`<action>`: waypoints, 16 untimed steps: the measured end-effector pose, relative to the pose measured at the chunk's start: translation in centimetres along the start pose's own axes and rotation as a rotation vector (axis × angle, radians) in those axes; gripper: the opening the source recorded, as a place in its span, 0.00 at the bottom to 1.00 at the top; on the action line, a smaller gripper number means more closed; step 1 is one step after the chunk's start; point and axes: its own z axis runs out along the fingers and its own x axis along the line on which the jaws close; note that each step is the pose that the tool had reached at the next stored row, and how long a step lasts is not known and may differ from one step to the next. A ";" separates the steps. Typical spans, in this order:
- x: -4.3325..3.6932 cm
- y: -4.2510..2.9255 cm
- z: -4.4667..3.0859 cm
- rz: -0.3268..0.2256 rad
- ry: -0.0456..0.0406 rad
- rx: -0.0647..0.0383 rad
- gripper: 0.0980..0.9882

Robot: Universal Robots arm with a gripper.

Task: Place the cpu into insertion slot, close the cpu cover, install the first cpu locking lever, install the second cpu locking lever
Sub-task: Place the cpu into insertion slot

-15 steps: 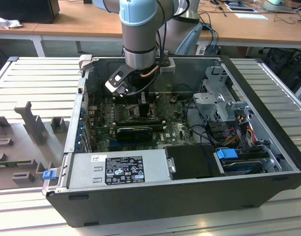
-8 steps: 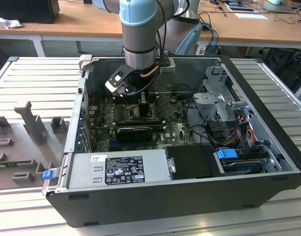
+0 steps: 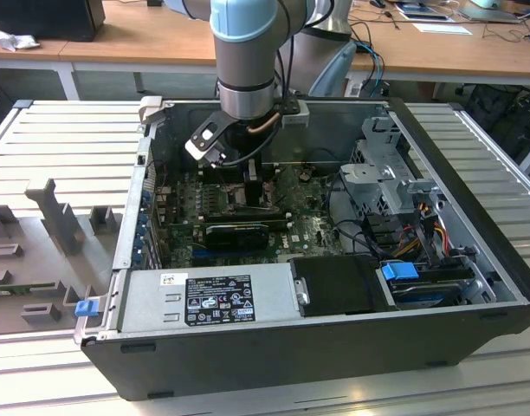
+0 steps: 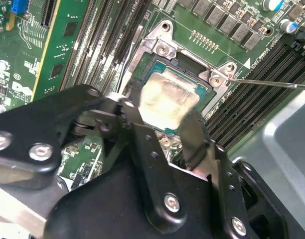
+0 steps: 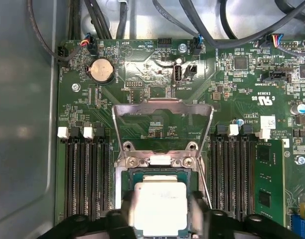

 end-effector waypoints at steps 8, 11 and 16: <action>0.01 0.05 -0.58 0.000 0.0000 0.000 0.07; 0.01 0.06 -0.76 0.000 0.0000 0.000 0.01; 0.01 0.08 -1.02 0.000 -0.0001 0.000 0.01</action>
